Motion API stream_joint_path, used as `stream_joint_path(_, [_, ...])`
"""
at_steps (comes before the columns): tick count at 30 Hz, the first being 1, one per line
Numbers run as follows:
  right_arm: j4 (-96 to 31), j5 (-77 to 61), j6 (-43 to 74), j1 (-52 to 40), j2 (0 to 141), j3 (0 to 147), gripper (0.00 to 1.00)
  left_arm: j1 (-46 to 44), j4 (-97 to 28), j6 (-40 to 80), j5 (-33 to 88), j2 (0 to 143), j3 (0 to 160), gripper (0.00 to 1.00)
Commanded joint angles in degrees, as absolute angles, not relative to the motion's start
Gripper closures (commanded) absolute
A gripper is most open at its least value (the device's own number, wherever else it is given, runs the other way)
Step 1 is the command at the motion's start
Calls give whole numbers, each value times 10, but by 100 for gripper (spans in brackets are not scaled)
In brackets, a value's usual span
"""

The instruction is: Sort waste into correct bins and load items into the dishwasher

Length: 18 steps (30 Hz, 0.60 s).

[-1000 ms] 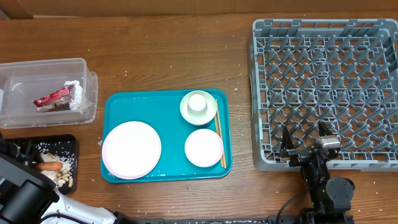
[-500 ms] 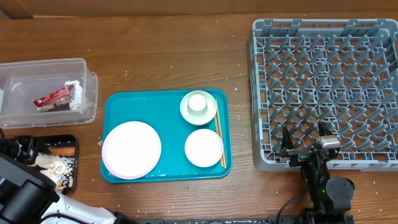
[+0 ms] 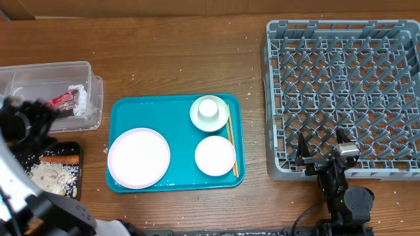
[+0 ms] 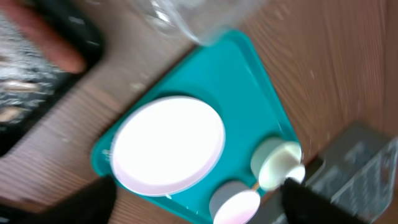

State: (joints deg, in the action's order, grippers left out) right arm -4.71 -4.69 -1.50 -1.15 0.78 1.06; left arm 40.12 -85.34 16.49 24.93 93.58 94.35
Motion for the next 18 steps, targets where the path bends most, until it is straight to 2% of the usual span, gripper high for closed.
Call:
stream_joint_path(1, [-44, -50, -13, -9, 2, 5, 0, 307, -866, 108, 266, 925, 950, 0])
stream_joint_path(5, [-36, -64, -13, -9, 2, 5, 0, 192, -865, 77, 244, 928, 934, 0])
stream_joint_path(7, [-16, -123, -13, -9, 2, 5, 0, 143, -856, 77, 221, 931, 925, 0])
stream_joint_path(14, [63, -565, -11, -9, 2, 5, 0, 14, -824, 77, 180, 954, 911, 0])
stream_joint_path(16, [110, -677, 52, -10, 2, 5, 0, -7, -819, 77, 179, 959, 911, 0])
stream_joint_path(18, [155, -737, 207, -10, 2, 5, 0, -23, -813, 77, 175, 961, 911, 0])
